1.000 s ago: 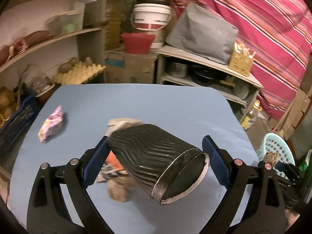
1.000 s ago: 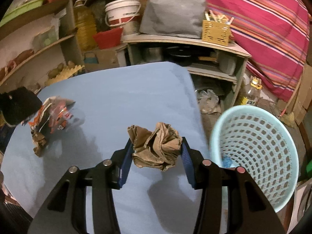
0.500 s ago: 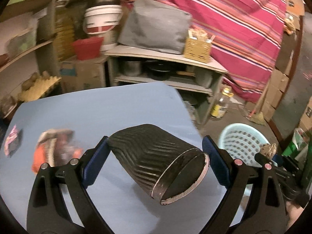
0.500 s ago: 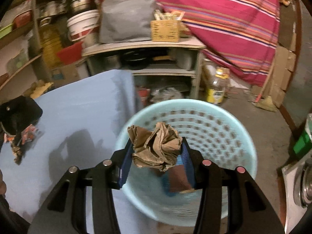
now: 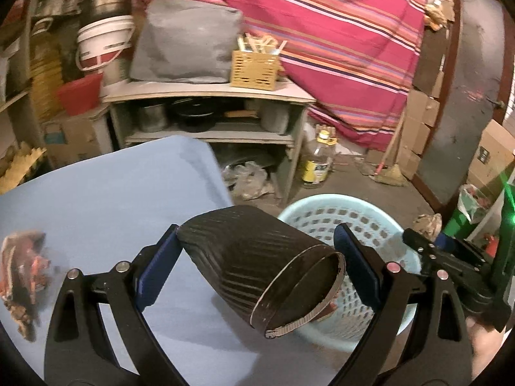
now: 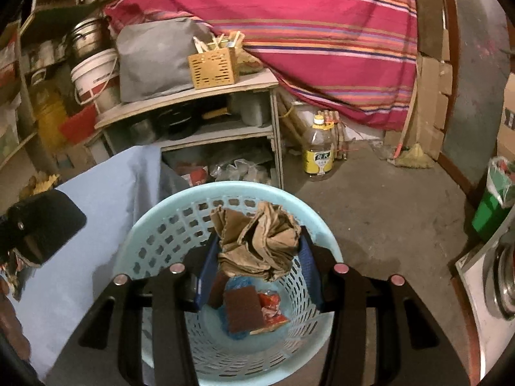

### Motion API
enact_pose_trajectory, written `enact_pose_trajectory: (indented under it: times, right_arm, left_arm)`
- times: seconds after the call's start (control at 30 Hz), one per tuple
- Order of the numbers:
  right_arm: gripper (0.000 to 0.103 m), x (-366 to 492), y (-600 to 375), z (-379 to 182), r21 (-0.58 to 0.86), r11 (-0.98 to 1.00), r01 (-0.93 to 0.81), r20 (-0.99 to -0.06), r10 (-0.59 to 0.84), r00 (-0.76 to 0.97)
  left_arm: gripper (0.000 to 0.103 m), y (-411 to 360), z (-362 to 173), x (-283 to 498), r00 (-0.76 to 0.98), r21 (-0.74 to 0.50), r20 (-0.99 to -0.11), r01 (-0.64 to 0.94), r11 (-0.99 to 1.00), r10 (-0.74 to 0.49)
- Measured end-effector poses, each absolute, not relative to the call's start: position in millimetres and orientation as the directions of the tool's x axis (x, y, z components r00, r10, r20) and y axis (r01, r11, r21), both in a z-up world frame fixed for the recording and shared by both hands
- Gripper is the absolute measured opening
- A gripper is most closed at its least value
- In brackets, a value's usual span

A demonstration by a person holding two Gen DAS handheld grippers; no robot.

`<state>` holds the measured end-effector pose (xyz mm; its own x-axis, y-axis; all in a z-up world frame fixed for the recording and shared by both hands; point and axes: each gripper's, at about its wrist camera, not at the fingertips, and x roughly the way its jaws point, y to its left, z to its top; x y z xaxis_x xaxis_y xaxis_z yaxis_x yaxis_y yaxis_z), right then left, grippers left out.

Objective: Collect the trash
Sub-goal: 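Carry both items over the basket and open both tools to drop them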

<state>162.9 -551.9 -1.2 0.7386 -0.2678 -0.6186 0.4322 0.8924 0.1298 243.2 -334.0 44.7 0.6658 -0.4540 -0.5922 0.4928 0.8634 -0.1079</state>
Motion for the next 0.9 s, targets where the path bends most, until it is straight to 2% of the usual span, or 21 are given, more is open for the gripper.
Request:
enact_pose_trajectory:
  times: [0.4,0.57,0.77,0.83,0.87,0.9]
  right_arm:
    - [0.047,156,-571,-6,0.177,0.864,0.471,-0.62,-0.273,0.736]
    - [0.047,160,-568,-5,0.182,0.866,0.465,-0.616,-0.268,0.741]
    - [0.048,165,-560,-6,0.158,0.879,0.449,-0.619,-0.266,0.739]
    - [0.051,168,-555,-6,0.148,0.886,0.44,-0.622,-0.262,0.737]
    - [0.068,171,-551,-6,0.14,0.891,0.432,-0.627,-0.258,0.735]
    - [0.076,172,-548,-7,0.125,0.89,0.438,-0.629,-0.27,0.729]
  left_arm:
    - [0.092,-397,45,229,0.612,-0.144,-0.571,0.582,0.8,-0.548]
    - [0.098,-395,53,235,0.615,-0.156,-0.56,0.581,0.799,-0.556]
    - [0.098,-380,59,239,0.645,-0.141,-0.547,0.557,0.819,-0.533]
    - [0.098,-371,58,239,0.658,-0.132,-0.545,0.545,0.828,-0.52]
    - [0.098,-367,58,240,0.661,-0.129,-0.546,0.541,0.831,-0.515]
    - [0.098,-362,58,241,0.666,-0.124,-0.547,0.534,0.836,-0.507]
